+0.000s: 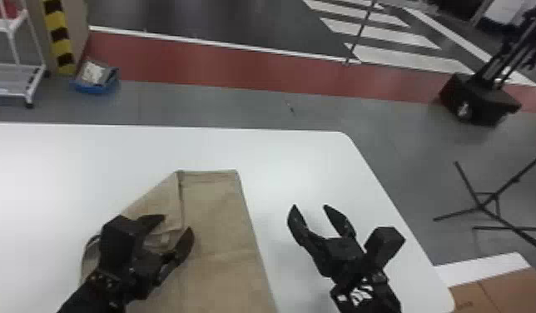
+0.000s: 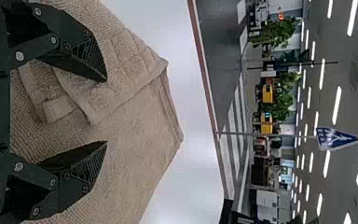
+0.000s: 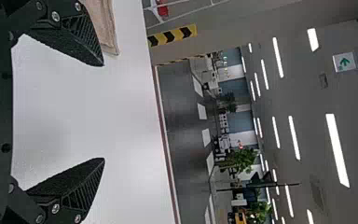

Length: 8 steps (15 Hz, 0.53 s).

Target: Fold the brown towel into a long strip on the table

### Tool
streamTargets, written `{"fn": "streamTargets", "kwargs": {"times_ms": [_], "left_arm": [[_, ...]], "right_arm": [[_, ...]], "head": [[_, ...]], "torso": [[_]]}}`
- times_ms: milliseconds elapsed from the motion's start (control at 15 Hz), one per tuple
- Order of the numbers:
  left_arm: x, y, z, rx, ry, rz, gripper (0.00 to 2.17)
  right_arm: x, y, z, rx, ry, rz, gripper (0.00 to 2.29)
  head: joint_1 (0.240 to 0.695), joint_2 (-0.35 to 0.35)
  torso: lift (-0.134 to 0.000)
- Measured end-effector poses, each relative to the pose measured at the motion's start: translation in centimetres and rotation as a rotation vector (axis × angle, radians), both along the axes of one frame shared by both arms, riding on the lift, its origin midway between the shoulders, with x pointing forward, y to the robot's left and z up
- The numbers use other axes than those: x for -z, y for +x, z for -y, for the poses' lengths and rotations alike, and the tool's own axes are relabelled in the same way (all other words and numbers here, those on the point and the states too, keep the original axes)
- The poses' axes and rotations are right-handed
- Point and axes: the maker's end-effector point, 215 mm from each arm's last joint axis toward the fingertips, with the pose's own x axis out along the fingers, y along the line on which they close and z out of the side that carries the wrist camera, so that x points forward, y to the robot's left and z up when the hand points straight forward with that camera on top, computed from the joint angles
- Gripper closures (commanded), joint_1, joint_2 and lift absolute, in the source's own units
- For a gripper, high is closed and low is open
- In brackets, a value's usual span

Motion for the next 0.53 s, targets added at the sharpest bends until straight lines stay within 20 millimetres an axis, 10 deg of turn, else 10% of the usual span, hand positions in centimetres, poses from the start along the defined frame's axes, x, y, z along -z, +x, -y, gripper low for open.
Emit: {"fn": "streamTargets", "kwargs": {"times_ms": [533], "left_arm": [[-1.5, 0.6, -0.6, -0.053, -0.002, 0.065, 0.50]], "right_arm": [[0.2, 0.0, 0.6, 0.006, 0.011, 0.002, 0.17]], "head": [[0.695, -0.321]], "torso": [[-0.123]]}}
